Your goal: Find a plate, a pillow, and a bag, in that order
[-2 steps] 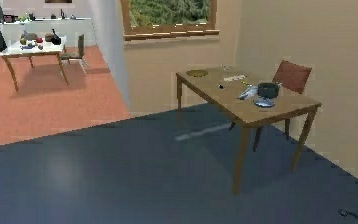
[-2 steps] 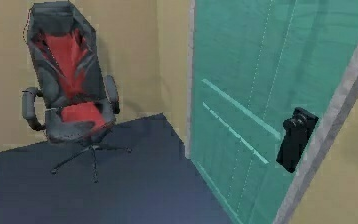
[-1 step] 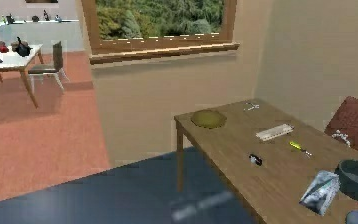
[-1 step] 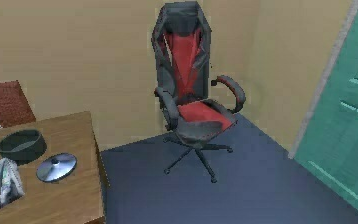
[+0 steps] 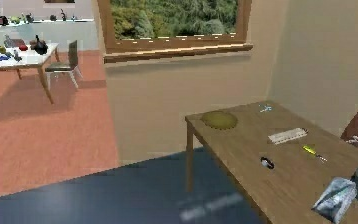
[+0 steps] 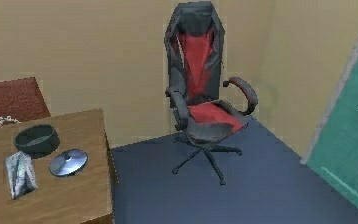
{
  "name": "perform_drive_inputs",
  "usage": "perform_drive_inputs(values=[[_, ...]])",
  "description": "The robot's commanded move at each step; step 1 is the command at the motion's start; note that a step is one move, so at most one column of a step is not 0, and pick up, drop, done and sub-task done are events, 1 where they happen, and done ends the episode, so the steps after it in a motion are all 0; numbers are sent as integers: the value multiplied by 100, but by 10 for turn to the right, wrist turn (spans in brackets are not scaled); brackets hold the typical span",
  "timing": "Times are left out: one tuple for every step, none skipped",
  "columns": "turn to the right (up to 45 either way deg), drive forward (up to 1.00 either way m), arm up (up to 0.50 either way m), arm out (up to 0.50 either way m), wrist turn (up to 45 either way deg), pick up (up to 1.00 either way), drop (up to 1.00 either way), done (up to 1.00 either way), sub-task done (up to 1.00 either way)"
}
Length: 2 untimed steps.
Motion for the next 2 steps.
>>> perform_drive_inputs(values=[[0,25,0,0,0,0,0,0,0],[150,0,0,0,0,0,0,0,0]])
